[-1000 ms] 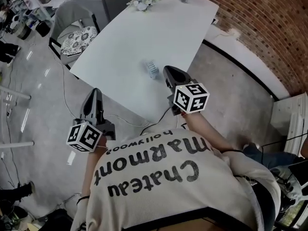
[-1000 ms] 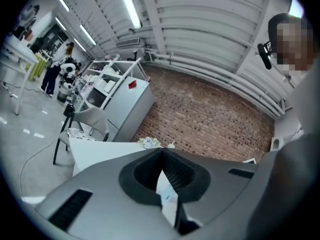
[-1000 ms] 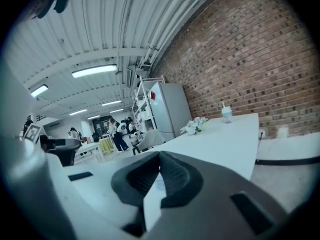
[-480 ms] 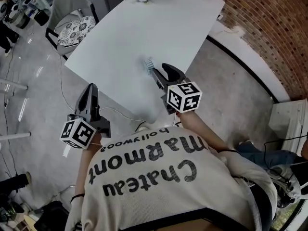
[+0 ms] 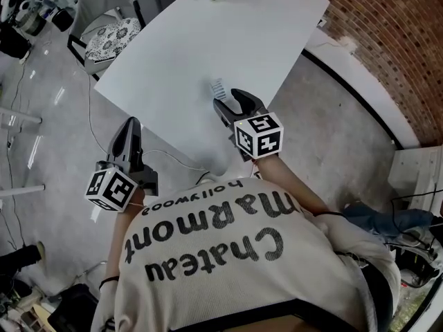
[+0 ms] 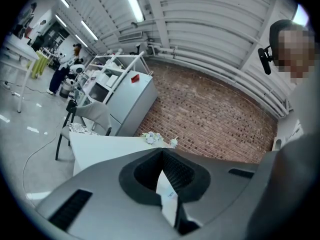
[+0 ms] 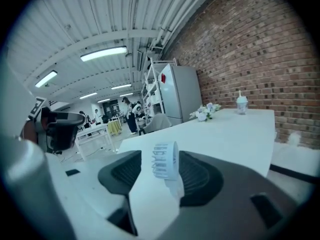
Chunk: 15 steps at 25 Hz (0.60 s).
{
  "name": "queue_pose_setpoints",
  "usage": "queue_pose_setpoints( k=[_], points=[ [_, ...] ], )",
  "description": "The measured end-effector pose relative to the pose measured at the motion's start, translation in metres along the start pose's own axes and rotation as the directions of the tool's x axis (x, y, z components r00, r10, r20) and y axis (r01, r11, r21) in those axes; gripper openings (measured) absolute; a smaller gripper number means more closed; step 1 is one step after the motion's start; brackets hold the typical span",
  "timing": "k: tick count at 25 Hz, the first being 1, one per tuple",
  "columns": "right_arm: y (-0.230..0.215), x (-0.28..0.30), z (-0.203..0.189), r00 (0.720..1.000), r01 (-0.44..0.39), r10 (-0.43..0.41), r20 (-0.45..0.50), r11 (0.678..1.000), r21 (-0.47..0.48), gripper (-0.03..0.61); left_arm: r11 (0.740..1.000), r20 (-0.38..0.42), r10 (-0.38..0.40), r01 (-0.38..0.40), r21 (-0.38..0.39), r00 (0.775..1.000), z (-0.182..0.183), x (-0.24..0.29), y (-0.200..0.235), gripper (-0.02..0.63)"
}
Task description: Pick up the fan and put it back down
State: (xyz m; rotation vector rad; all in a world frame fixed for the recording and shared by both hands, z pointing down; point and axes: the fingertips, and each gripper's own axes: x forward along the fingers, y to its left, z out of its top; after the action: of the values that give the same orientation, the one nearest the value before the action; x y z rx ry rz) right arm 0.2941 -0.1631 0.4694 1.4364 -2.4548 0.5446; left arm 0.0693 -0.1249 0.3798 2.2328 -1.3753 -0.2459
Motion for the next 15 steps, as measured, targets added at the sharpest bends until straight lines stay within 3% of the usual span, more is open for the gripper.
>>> queue_pose_setpoints(
  k=[15],
  points=[
    [-0.006,0.022,-0.016,0.997,0.050,-0.052,-0.058,0.998,-0.042,0.222,0.999,0.006,0.029,-0.029,0.013,1.000,0.005,-0.010,0.012,0.002]
  ],
)
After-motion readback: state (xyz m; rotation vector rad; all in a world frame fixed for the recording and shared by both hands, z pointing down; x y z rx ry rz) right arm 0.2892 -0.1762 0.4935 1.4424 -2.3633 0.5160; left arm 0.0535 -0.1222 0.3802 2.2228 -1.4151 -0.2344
